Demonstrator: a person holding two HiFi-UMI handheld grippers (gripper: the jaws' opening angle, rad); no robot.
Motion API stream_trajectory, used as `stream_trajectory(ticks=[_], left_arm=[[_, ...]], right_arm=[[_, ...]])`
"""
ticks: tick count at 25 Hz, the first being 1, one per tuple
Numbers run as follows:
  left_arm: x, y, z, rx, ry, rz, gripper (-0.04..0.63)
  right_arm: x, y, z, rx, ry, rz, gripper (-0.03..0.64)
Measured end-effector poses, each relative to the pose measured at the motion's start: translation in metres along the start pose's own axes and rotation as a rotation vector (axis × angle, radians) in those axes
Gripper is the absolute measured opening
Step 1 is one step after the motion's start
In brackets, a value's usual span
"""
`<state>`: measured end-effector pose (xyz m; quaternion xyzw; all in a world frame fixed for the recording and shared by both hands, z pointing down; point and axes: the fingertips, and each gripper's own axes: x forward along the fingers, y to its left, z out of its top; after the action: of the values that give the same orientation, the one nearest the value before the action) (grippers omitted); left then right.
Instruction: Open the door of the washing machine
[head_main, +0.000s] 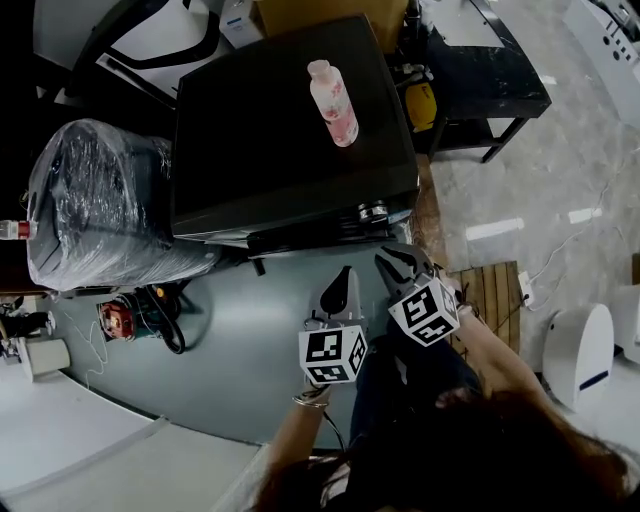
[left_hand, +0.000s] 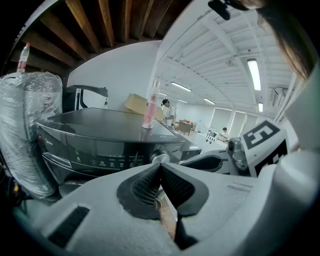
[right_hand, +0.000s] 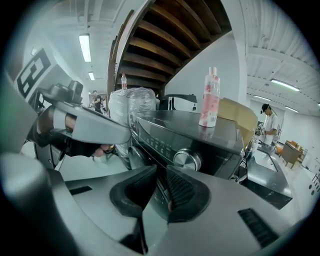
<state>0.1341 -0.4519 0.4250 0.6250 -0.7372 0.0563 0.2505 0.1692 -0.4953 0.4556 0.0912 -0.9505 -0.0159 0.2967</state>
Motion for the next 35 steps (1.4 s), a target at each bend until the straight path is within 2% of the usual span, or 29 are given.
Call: stream_trajectory(ticks=[20, 26, 35], left_arm=[[0.056, 0.022, -0.051, -0.019, 0.103, 0.005, 0.012], [0.069, 0.031, -0.063, -0.054, 0.121, 0.028, 0.012], [0.073, 0.040, -0.078, -0.101, 0.154, 0.055, 0.012]], right_arm=[[0.097, -0.003, -0.088, -0.093, 0.190, 0.093, 0.084], [0.119, 0.001, -0.111, -0.120, 0.244, 0.134, 0.100], [0.143, 0.001, -0.140, -0.162, 0.313, 0.150, 0.109]])
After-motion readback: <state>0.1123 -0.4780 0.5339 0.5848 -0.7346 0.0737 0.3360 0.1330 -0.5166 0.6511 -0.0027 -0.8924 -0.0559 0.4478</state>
